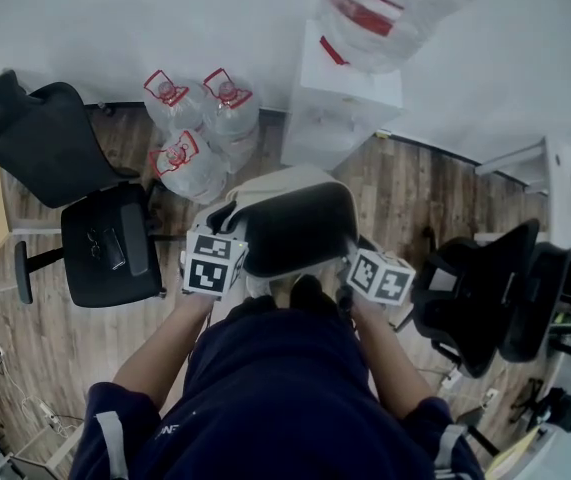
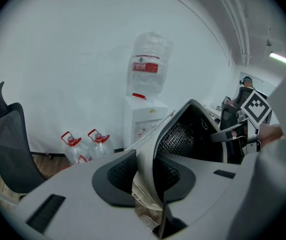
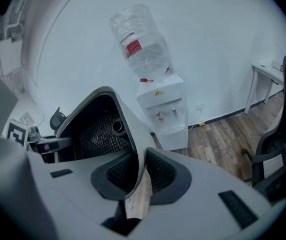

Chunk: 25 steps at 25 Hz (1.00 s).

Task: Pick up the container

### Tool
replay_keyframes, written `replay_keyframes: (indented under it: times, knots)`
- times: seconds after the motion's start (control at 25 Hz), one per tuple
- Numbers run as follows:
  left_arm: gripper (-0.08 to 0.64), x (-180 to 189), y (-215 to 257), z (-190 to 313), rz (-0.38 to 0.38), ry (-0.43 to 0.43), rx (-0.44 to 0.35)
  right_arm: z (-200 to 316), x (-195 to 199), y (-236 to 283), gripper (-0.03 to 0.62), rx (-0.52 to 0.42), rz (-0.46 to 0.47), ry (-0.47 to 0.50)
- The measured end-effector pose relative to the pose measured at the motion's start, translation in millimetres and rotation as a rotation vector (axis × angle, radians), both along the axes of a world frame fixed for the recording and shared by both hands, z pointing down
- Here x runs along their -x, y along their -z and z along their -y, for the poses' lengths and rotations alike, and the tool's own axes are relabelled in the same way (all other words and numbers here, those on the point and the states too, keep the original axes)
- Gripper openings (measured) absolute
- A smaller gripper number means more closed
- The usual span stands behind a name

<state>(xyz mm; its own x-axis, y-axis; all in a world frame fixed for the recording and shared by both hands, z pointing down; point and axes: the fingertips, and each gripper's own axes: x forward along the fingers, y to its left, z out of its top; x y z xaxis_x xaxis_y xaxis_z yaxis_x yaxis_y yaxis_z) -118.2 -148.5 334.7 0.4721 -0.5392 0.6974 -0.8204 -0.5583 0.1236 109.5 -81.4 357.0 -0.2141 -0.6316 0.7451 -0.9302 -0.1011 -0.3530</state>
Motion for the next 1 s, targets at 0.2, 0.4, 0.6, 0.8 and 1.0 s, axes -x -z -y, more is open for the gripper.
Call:
replay_keyframes:
  times: [0.2, 0.4, 0.6, 0.8, 1.0]
  knots:
    - [0.091, -5.3, 3.4, 2.8, -0.015, 0.003, -0.007, 4.2, -5.3, 3.2, 0.071, -0.011, -0.006, -0.006]
    - [0.091, -5.7, 1.3, 5.8, -0.024, 0.013, -0.001, 9.1, -7.3, 1.9, 0.069, -0.014, -0.014, -0.005]
    - [0.091, -5.4, -1.0, 9.1, -0.032, 0.020, 0.000, 12.8, -7.2, 0.9, 0.069, -0.010, -0.025, 0.003]
    - [0.091, -3.6, -1.3, 12.1, -0.036, 0.023, 0.006, 16.6, -5.6, 2.9, 0.069, -0.009, -0.028, 0.007]
    - [0.092, -4.4, -2.5, 14.9, -0.041, 0.026, 0.003, 20.4, -6.5, 4.6, 0.069, -0.010, -0.033, 0.010]
